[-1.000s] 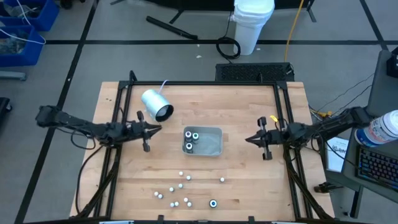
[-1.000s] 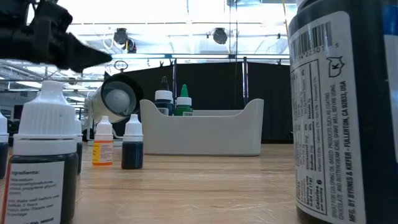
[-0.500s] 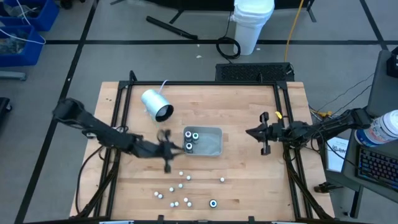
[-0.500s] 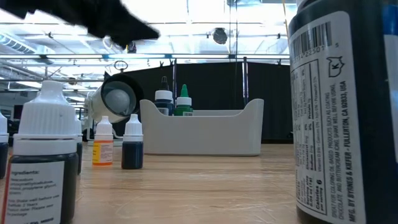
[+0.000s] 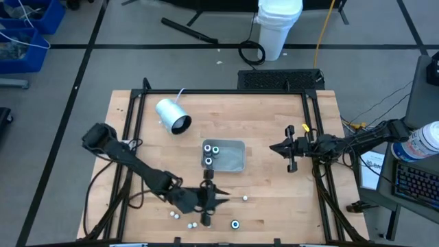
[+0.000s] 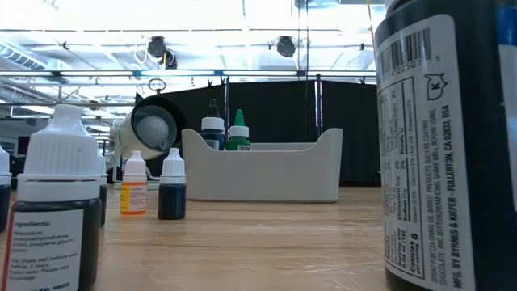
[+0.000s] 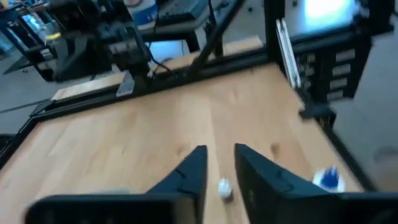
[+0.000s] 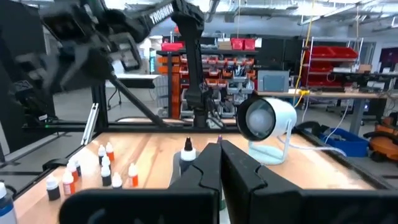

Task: Pick & Place food coloring
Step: Put the big blue food coloring bottle into the gray bin

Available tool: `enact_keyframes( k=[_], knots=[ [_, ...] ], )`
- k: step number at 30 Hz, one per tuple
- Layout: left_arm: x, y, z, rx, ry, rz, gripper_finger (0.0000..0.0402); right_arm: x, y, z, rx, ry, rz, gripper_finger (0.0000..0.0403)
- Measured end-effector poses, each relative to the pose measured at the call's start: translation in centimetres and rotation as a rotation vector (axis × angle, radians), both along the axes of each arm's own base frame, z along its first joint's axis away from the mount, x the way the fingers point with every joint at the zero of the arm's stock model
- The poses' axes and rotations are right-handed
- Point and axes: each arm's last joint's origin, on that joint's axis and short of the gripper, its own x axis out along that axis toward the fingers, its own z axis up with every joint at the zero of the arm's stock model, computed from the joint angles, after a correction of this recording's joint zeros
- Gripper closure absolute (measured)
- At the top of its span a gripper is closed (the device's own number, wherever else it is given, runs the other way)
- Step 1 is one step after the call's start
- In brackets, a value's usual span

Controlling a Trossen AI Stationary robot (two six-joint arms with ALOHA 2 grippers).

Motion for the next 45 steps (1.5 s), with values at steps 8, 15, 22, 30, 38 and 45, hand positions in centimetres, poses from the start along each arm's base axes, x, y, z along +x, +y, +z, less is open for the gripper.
enact_keyframes(
  k=[8,15,22,30,38,45],
  knots=[
    [2.2,-2.6,0.2,-0.211,0.065,-0.128,0.0172,0.0,0.0,-0.2,0.011,0.022,0.005,0.0403],
    [4.4,-4.3,-2.3,-0.271,0.138,-0.191,0.0140,0.0,0.0,-0.2,-0.013,0.022,0.000,0.0403],
    [5.1,-5.0,-4.6,-0.313,0.196,-0.204,0.0139,0.0,0.0,-0.2,-0.029,0.022,-0.003,0.0403],
    [5.6,-5.2,-6.5,-0.321,0.205,-0.126,0.0139,0.0,0.0,-0.2,-0.045,0.022,-0.006,0.0403],
    [4.9,-5.7,-6.8,-0.321,0.251,-0.119,0.0139,0.0,0.0,-0.2,-0.044,0.022,-0.006,0.0403],
    [4.3,-6.1,-7.3,-0.290,0.273,-0.110,0.0140,0.0,0.0,-0.2,-0.044,0.022,-0.006,0.0403]
  ],
)
